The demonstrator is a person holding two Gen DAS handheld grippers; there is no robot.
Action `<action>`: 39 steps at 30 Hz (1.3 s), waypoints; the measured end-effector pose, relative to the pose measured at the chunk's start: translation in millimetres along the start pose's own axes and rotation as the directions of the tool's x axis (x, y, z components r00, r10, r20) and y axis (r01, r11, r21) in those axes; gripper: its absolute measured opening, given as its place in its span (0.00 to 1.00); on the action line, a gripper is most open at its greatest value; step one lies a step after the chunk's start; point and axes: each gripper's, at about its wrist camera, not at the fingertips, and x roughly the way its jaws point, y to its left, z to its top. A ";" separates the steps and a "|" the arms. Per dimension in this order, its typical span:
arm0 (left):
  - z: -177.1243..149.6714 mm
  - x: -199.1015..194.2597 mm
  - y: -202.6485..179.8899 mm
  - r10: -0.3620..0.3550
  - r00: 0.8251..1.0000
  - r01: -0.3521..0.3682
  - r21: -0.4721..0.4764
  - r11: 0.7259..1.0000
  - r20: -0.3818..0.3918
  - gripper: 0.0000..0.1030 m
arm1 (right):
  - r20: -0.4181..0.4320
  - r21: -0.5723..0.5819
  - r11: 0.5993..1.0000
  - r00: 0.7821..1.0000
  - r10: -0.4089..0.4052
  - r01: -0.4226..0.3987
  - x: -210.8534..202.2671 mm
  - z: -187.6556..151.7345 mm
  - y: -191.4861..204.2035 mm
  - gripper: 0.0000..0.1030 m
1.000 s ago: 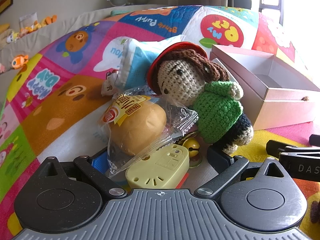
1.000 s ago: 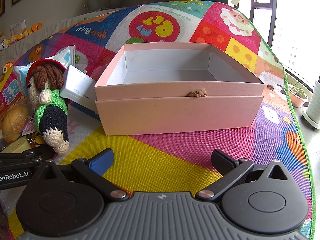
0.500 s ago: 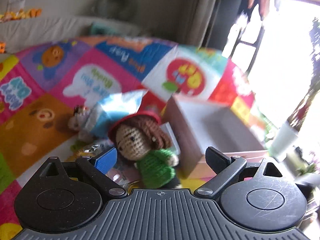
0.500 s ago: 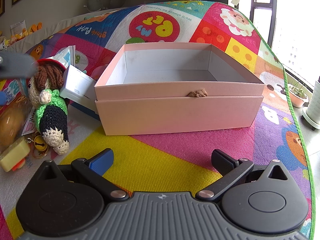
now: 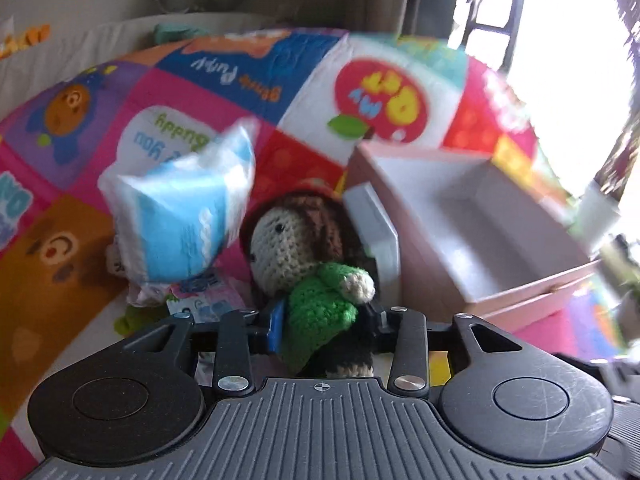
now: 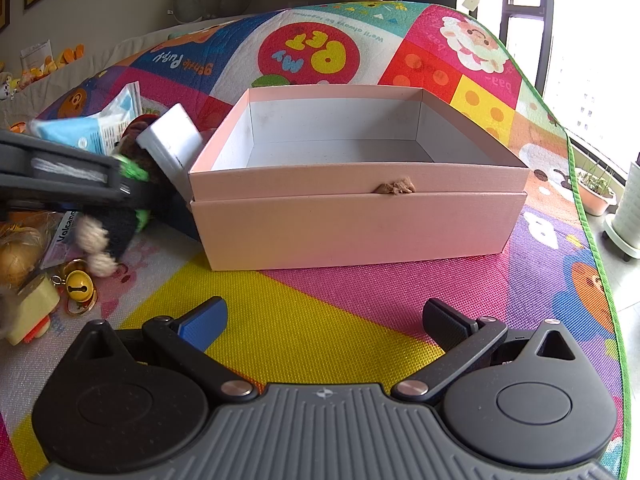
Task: Organize objects
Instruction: 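Grasp the crocheted doll with the left gripper and lift it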
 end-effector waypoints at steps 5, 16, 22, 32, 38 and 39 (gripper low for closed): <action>-21.1 -84.7 14.9 -0.159 0.982 0.161 -0.020 0.987 0.098 0.40 | -0.019 -0.049 0.997 0.998 0.053 -0.054 -2.6 -4.6 -6.6 1.00; -86.4 -141.2 62.8 0.025 1.000 -0.025 0.164 0.986 0.000 0.42 | -0.068 -0.106 0.987 0.991 0.112 -0.119 -10.6 -6.7 -11.5 1.00; -72.4 -106.3 88.7 0.039 0.999 -0.039 0.008 0.999 -0.017 0.44 | -0.075 -0.102 0.987 0.990 0.119 -0.126 -10.6 -6.6 -11.4 1.00; -65.9 -97.9 98.0 -0.119 0.991 0.126 -0.130 0.983 0.060 0.41 | -0.095 -0.140 0.975 0.982 0.162 -0.175 -16.2 -7.3 -11.8 1.00; -74.1 -156.7 101.4 -0.243 0.958 0.261 -0.117 0.958 0.153 0.41 | 0.063 -0.349 0.890 0.940 0.336 -0.295 -81.4 -20.8 30.9 1.00; -73.7 -163.7 103.6 -0.230 0.958 0.251 -0.115 0.961 0.170 0.41 | 0.084 -0.393 0.868 0.928 0.363 -0.305 -90.6 -22.9 43.9 1.00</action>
